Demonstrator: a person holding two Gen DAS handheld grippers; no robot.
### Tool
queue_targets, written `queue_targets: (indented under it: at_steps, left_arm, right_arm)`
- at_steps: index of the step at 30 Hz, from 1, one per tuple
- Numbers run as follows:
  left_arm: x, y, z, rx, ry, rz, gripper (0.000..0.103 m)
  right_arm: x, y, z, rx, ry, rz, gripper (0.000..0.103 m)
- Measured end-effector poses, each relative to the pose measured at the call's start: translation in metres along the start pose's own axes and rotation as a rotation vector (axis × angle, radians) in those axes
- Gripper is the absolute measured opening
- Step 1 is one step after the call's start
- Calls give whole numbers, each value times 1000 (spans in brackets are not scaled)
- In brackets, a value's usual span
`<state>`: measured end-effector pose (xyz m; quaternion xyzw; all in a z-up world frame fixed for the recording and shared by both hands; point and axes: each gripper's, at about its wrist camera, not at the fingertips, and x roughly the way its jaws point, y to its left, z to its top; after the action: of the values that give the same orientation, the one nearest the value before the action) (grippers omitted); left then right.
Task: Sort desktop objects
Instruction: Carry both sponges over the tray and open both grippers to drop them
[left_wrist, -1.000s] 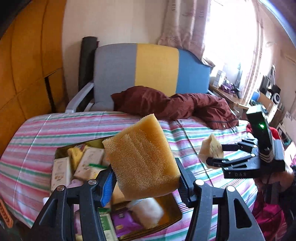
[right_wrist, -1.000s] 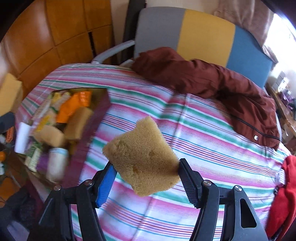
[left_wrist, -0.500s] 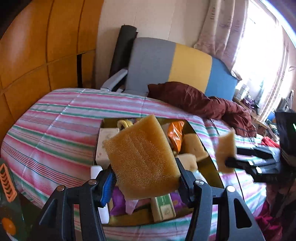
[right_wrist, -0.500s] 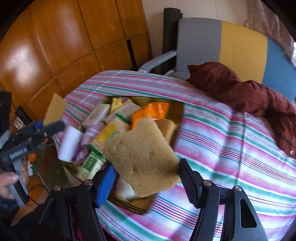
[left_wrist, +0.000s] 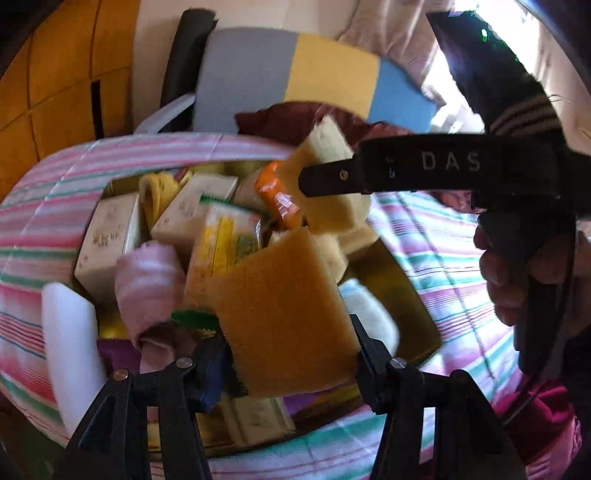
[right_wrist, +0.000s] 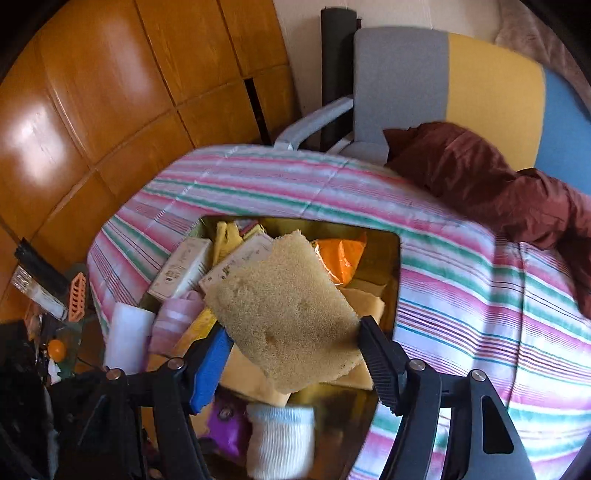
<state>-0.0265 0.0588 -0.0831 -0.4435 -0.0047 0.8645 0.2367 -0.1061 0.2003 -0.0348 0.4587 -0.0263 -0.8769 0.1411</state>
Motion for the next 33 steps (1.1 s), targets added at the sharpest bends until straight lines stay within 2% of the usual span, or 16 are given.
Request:
queue_targets:
  at_steps: [4, 7, 8, 10, 15, 25, 33]
  left_arm:
    - [4, 5, 3, -4, -15, 28, 58]
    - [2, 10, 4, -15, -13, 29, 60]
    - [1, 10, 4, -11, -14, 39, 61]
    - [-1, 7, 5, -9, -16, 46, 62]
    - [-13, 3, 6, 5, -40, 68, 66]
    - [-35, 4, 11, -5, -92, 118, 80]
    - [-57, 4, 10, -18, -132, 182, 81]
  right_arm:
    - [28, 1, 0, -11, 58, -10, 70]
    - [32, 4, -4, -37, 49, -17, 70]
    - [31, 5, -5, -42, 44, -12, 72]
    - [29, 4, -5, -35, 37, 4, 83]
    - [19, 3, -6, -14, 3, 5, 90]
    - [-7, 2, -10, 35, -72, 18, 90]
    - [-38, 7, -18, 53, -149, 28, 91]
